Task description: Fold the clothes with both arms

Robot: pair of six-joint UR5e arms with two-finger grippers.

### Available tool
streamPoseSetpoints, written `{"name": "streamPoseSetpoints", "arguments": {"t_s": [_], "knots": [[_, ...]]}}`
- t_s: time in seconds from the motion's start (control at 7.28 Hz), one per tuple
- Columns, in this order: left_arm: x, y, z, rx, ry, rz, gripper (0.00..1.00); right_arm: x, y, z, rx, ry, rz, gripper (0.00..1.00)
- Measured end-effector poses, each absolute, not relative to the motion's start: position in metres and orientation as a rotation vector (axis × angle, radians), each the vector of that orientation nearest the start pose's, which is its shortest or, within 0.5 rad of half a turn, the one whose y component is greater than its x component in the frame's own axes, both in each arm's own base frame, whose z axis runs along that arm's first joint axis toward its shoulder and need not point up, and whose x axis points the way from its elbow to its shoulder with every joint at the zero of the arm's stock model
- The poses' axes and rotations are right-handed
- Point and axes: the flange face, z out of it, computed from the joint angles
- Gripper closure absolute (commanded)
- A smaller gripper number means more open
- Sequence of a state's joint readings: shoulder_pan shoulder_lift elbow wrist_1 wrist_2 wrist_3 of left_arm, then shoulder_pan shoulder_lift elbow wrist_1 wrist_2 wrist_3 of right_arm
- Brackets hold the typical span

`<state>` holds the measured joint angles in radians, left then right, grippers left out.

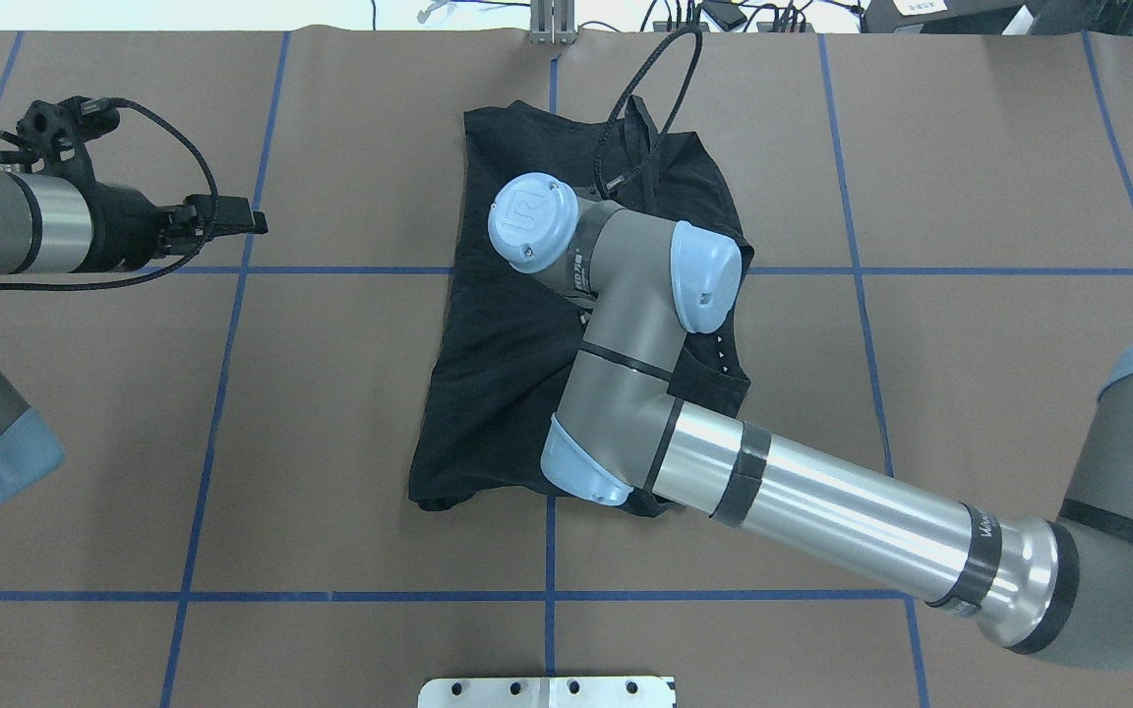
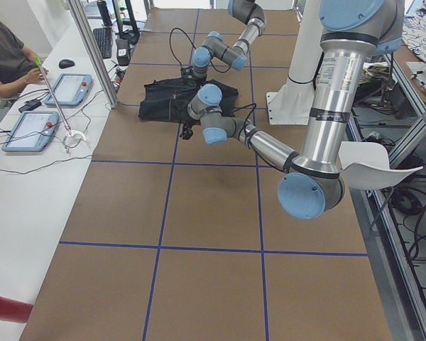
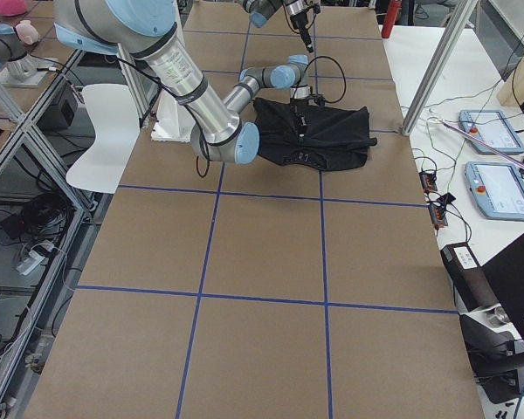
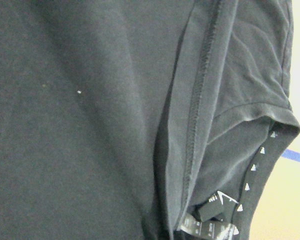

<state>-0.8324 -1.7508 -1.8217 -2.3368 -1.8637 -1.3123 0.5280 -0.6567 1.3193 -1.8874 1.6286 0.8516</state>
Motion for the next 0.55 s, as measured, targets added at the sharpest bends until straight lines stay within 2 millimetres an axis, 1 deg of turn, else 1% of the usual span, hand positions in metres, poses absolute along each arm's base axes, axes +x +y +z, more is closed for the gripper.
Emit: {"name": "streamPoseSetpoints", "arguments": {"t_s": [0.14,0.27,0.55], "knots": [[0.297,-0.481,0.359,0.396,1.154,-0.328,0.01,-0.595,-0.504,0.247,0.151,-0.313,-0.175,0.42],[0.297,-0.480,0.359,0.396,1.155,-0.329,0.01,-0.586,-0.514,0.250,0.151,-0.312,-0.163,0.00],[0.296,-0.479,0.358,0.398,1.156,-0.330,0.01,-0.572,-0.528,0.250,0.154,-0.312,-0.153,0.00]]}}
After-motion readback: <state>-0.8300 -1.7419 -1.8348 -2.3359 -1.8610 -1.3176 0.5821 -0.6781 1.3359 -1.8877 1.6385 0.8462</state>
